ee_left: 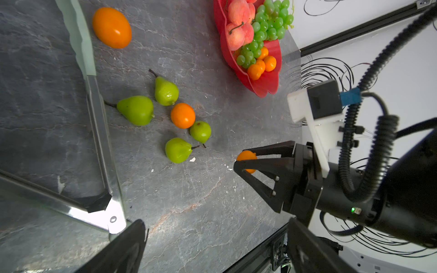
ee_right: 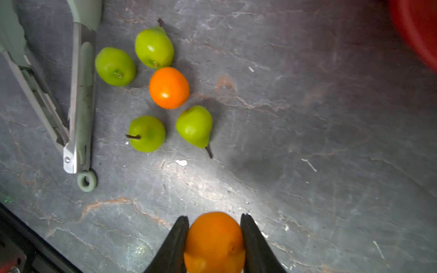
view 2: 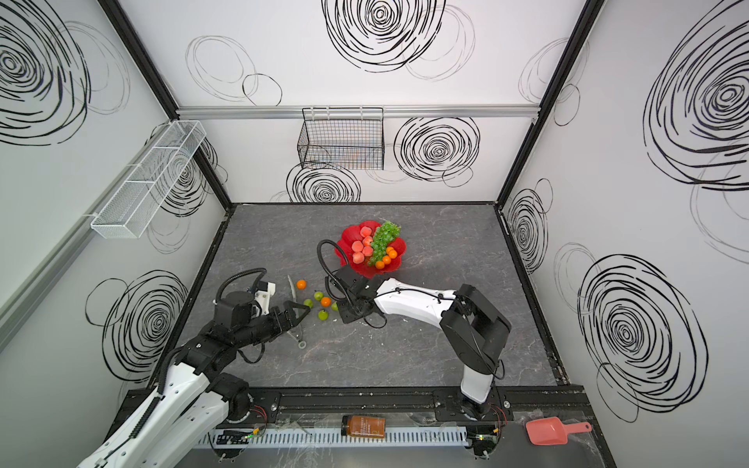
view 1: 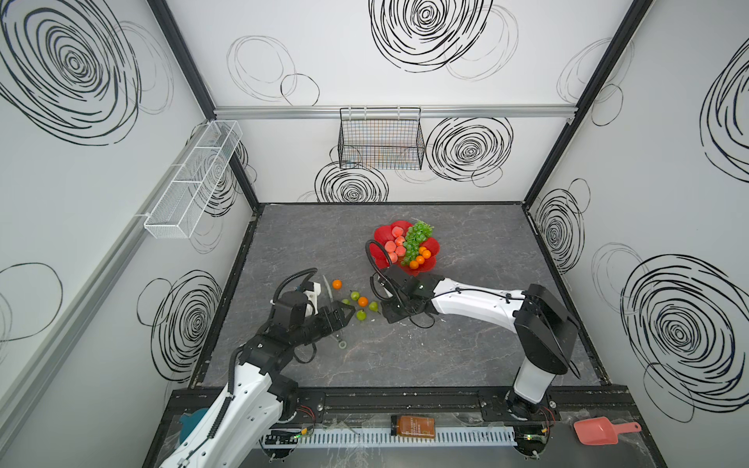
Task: Arrange fruit in a fruit bowl
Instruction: Pick up the fruit from the center of the table, then place the fruit in the fruit bowl.
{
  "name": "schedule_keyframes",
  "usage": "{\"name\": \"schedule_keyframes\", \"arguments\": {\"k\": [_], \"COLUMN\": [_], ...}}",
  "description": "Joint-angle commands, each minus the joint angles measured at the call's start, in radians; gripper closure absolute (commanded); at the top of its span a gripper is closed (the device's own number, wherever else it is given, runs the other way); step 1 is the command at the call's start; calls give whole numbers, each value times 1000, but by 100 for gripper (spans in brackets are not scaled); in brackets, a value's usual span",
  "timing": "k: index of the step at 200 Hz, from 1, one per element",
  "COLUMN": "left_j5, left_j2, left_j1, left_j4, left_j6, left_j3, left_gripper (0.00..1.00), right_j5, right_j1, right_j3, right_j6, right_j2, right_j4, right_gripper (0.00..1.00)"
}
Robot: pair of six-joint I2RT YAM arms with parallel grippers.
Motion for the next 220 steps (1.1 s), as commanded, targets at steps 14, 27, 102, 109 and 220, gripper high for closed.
{"name": "schedule_keyframes", "arguments": {"k": [14, 27, 102, 109, 220], "left_j5": [-90, -127, -227, -233, -258], "left_j2": [46, 70, 306, 327, 589], "left_j1": [-104, -155, -346, -353, -342], "left_j4": [126, 160, 345, 355, 490], "left_j6": [-35, -42, -12, -4, 118], "left_j3": [33, 42, 161, 177, 381], "left_gripper": [4, 4, 4, 4, 4], "right_j5": [-4, -12, -31, -32, -49], "right_j1": [-74, -107, -280, -296, -495], "right_j3": [-64, -83, -86, -80, 133], "right_j6": [-11, -20, -85, -93, -209], "right_j2": [-90, -115, -194, -195, -42], "right_j4": [10, 12, -22, -24, -90], "right_gripper": [65, 65, 64, 64, 64]}}
